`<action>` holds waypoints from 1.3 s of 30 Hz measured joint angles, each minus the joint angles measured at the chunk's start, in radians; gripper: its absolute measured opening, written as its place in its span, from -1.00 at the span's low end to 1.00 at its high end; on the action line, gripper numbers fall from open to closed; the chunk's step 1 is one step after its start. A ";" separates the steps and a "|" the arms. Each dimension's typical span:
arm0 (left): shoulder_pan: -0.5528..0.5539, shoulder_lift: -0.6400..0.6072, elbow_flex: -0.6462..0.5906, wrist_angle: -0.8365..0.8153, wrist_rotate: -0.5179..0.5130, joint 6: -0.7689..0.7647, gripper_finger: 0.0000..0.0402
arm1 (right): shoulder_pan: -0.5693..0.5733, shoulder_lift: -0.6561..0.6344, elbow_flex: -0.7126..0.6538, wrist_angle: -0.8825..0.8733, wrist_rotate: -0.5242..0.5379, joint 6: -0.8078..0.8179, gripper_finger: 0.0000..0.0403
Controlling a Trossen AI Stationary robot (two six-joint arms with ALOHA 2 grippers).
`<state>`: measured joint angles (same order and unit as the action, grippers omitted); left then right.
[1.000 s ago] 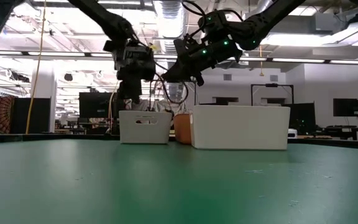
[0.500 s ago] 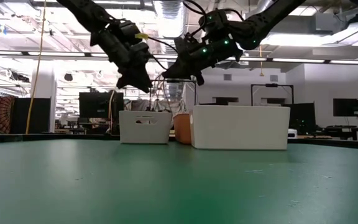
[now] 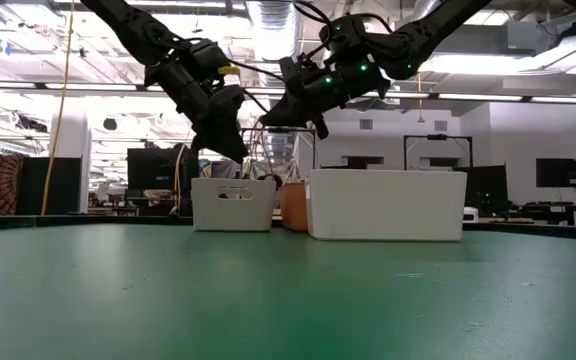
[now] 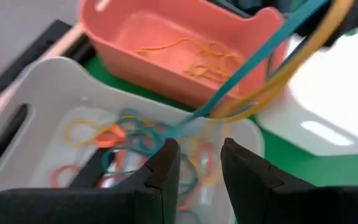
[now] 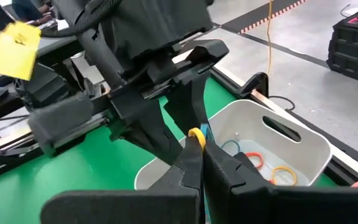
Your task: Sort rubber bands into baskets
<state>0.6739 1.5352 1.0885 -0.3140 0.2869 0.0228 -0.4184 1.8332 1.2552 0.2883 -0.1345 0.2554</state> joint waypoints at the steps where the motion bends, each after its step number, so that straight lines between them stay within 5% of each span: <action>1: 0.000 0.000 0.000 -0.001 -0.001 0.012 -0.46 | -0.001 0.000 0.000 0.000 0.000 0.004 -0.86; 14: -0.016 0.003 0.000 0.077 -0.012 0.090 -0.19 | -0.001 0.000 0.000 0.022 -0.031 0.010 -0.86; 21: -0.016 0.003 0.000 0.081 0.019 0.081 -0.21 | 0.000 0.000 0.000 0.034 -0.033 0.010 -0.86; 26: -0.030 0.004 0.000 0.090 0.023 0.081 -0.41 | 0.000 0.000 0.000 0.045 -0.033 0.009 -0.86; 32: -0.033 0.004 0.000 0.085 0.023 0.020 -0.93 | 0.000 0.000 0.000 0.044 -0.033 0.009 -0.84; 39: -0.033 0.004 0.000 0.059 0.036 0.014 -0.98 | 0.000 0.000 0.000 0.038 -0.034 0.008 -0.84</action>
<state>0.6408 1.5394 1.0882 -0.2546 0.3233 0.0367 -0.4183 1.8332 1.2552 0.3260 -0.1680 0.2633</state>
